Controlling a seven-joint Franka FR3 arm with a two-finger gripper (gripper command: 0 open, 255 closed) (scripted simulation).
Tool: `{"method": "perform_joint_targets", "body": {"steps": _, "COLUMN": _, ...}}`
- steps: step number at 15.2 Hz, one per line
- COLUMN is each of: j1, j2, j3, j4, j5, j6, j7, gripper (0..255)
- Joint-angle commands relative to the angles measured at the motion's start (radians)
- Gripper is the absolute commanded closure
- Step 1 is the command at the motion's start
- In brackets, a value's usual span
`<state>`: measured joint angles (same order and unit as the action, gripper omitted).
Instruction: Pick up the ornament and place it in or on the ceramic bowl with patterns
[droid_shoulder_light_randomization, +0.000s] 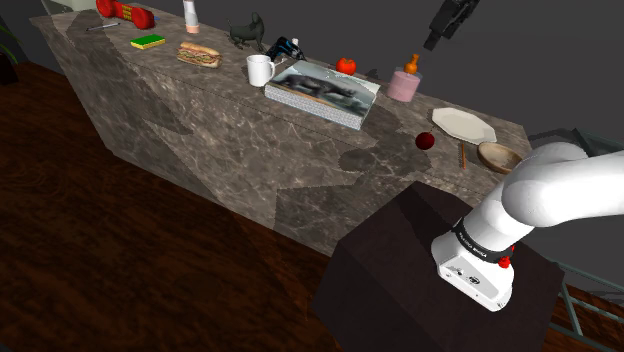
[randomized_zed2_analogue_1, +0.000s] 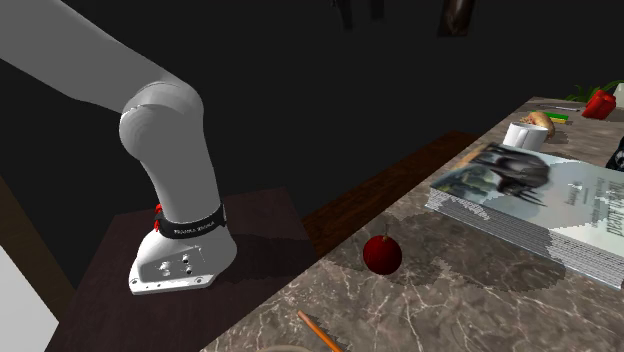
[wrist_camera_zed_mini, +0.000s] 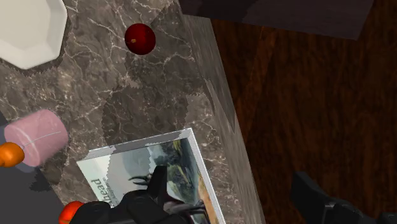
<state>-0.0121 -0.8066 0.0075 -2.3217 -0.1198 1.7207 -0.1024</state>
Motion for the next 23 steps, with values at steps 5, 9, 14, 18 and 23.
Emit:
{"method": "perform_joint_targets", "body": {"steps": 5, "j1": -0.03, "j2": 0.026, "j3": -0.018, "j4": -0.093, "j5": -0.04, "j6": 0.079, "j7": 0.009, "gripper": 0}}
{"method": "perform_joint_targets", "body": {"steps": 9, "j1": -0.065, "j2": 0.067, "j3": -0.037, "j4": -0.176, "j5": -0.085, "j6": 0.161, "j7": 0.021, "gripper": 0}}
{"method": "perform_joint_targets", "body": {"steps": 14, "j1": -0.116, "j2": 0.139, "j3": -0.064, "j4": -0.262, "j5": -0.149, "j6": 0.271, "j7": 0.042, "gripper": 0}}
{"method": "perform_joint_targets", "body": {"steps": 18, "j1": -0.162, "j2": 0.216, "j3": -0.086, "j4": -0.316, "j5": -0.208, "j6": 0.364, "j7": 0.066, "gripper": 0}}
{"method": "perform_joint_targets", "body": {"steps": 23, "j1": -0.229, "j2": 0.337, "j3": -0.114, "j4": -0.363, "j5": -0.295, "j6": 0.485, "j7": 0.107, "gripper": 0}}
